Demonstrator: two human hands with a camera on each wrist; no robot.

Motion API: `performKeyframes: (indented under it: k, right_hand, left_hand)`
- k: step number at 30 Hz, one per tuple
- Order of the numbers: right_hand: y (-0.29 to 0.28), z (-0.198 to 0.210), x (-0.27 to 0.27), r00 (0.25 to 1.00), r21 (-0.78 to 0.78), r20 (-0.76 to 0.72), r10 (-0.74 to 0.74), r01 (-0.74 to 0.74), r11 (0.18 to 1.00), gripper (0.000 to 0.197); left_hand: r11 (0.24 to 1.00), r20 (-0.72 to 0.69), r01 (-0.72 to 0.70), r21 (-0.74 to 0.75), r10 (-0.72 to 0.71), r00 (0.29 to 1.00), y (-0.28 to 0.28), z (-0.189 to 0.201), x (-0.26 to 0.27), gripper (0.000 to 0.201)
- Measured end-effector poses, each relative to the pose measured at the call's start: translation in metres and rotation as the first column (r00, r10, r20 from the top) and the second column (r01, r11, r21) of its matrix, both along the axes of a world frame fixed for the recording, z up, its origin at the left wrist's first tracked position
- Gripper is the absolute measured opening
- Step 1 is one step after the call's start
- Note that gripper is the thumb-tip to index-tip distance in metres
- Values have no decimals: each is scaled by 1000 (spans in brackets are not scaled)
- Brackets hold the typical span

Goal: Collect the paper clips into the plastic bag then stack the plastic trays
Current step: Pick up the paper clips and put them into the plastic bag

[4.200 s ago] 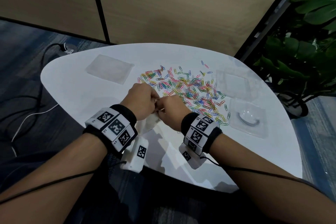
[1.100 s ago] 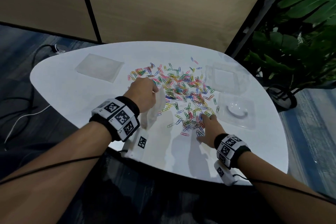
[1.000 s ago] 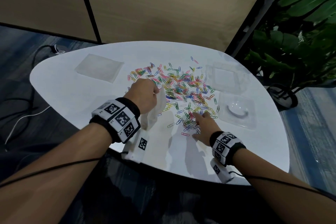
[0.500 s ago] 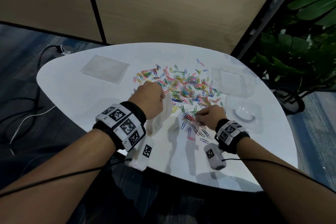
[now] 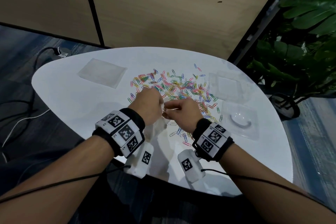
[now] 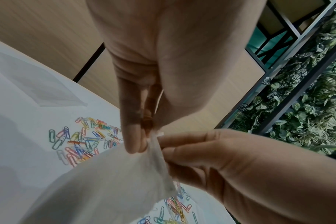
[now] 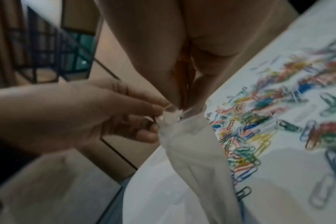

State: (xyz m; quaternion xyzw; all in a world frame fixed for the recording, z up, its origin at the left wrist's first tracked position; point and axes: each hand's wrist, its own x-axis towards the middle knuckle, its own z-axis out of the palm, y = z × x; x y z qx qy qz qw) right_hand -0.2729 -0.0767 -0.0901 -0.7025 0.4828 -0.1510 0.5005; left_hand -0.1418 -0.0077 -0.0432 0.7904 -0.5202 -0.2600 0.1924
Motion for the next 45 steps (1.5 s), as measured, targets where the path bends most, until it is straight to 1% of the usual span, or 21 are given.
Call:
performKeyframes:
  k: [2,4,6,8,10,11,12,13,14,16,17,19,23,25,27,29,34,36,38,41,45]
  right_hand:
    - [4,2,1,995,-159,-81,61,-74,984,29]
    - [6,8,1,973,-318,-158,171,-214,924,22]
    - [8,11,-1,939,-373,-213,270,-333,866,22]
    - [7,16,-6,958,-323,-110,264,-286,902,22]
    - [0,20,-15,982,-282,-26,186,-186,941,18]
    - [-6,19,-22,985,-279,-65,157,-169,945,16]
    - [-13,14,-32,974,-268,-174,145,-189,945,18]
    - [-21,7,-43,930,-232,-336,148,-234,944,24]
    - [-27,-1,-54,845,-162,-510,161,-278,947,40]
    - [-30,-22,-76,619,15,-757,208,-301,953,84]
    - [-27,-32,-85,532,84,-816,226,-278,957,100]
    - [-19,-49,-95,460,143,-858,228,-213,967,115]
    - [-11,-65,-83,563,70,-812,154,-168,983,120]
    - [-11,-68,-67,600,19,-784,160,-235,972,107]
    - [-13,-70,-50,679,-38,-723,123,-216,976,93]
    - [-15,-74,-37,714,-100,-693,101,-234,967,81]
    - [-22,-86,-18,619,-219,-780,92,-407,887,50]
    - [-24,-88,-12,608,-286,-790,81,-482,828,30]
    - [-27,-87,-9,614,-319,-785,79,-511,798,20]
    - [-37,-77,-12,685,-307,-726,60,-402,863,18]
    - [-47,-49,-21,846,-243,-533,-9,-143,960,13]
  left_hand:
    - [1000,-17,-2,2,2,1000,0,1,1,23]
    - [1000,-30,0,-4,0,1000,0,3,1,21]
    - [1000,-36,-1,-9,1,999,0,3,2,21]
    - [1000,-44,-8,-2,8,999,0,3,5,21]
    - [1000,-51,-27,5,27,998,1,3,8,21]
    - [999,-54,-35,7,35,998,2,4,9,22]
    - [999,-57,-40,11,41,998,3,5,11,24]
    - [999,-58,-43,18,44,997,4,6,13,25]
    - [999,-59,-48,20,49,997,5,7,14,25]
    - [999,-55,-49,21,50,997,8,8,18,26]
    - [999,-49,-49,23,50,998,9,9,19,28]
    - [998,-38,-53,27,54,998,11,9,22,31]
    - [999,-27,-41,26,42,999,16,6,28,35]
    - [999,-23,-35,25,35,999,18,5,29,35]
    - [999,-10,-37,15,37,999,21,4,31,33]
    - [999,-5,-39,13,39,999,24,3,35,33]
    - [999,-21,-46,22,47,999,27,1,42,34]
    - [999,-21,-40,32,41,999,27,2,43,35]
    - [999,-17,-27,38,27,999,26,3,43,36]
    - [999,11,6,43,-7,1000,25,3,41,33]
    - [998,32,11,55,-13,999,22,0,39,30]
